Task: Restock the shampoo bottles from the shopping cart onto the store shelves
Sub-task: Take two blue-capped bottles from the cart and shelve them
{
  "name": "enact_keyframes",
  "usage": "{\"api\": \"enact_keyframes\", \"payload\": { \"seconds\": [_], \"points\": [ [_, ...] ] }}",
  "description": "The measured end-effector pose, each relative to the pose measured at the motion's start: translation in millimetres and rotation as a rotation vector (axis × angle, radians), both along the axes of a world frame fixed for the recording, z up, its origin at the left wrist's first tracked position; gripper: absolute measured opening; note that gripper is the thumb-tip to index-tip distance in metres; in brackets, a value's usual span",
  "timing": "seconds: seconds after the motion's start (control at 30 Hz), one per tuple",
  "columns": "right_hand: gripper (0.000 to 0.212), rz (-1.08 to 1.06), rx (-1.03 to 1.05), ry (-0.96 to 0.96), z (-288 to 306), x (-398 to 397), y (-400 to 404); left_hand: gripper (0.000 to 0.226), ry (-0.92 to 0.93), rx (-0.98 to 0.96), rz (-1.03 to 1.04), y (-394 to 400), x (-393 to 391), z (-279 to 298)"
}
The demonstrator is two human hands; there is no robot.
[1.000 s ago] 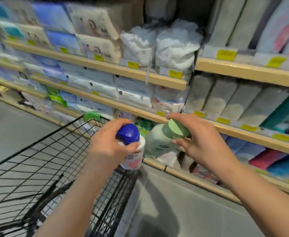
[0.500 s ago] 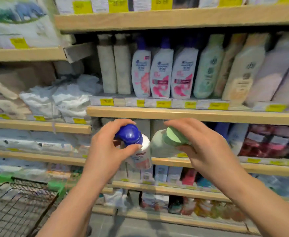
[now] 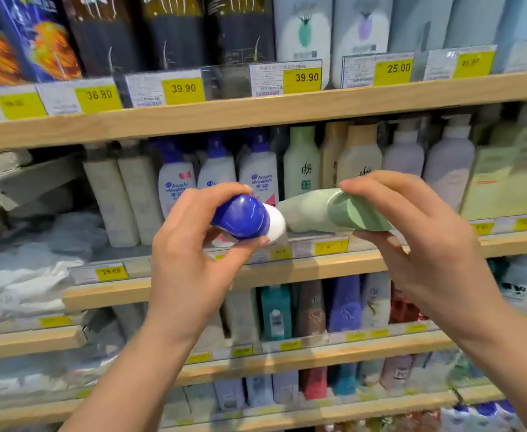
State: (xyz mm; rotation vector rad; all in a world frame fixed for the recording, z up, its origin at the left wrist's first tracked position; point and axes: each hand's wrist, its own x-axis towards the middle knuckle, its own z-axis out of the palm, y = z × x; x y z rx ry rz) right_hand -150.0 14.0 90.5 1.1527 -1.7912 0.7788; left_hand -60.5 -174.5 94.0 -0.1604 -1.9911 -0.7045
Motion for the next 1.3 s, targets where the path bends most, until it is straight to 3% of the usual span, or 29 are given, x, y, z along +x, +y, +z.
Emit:
{"api": "enact_keyframes", "payload": {
  "seconds": [0.17, 0.43, 0.87, 1.1, 1.3],
  "points": [
    [0.046, -0.083, 0.019, 0.034, 12, -37, -16, 0.039, 0.04, -0.035, -0.027, -22, -39, 11],
    [0.054, -0.076, 0.113, -0.097, 14, -80, -35, 0.046, -0.022, 0.002, -0.073, -54, -82, 14],
    [0.068, -0.013, 0.226, -0.472, 39, -123, -52, 0.042, -0.162, 0.017, -0.043, -60, -125, 26],
    [0.059, 0.033, 0.246, -0.634, 51, -155, -62, 0.044, -0.223, 0.199, 0.038, -59, -149, 27],
    [0.066, 0.267, 0.08, -0.821, 28, -176, -80, 0.038, -0.218, 0.427, 0.034, -59, -172, 19]
  ]
}}
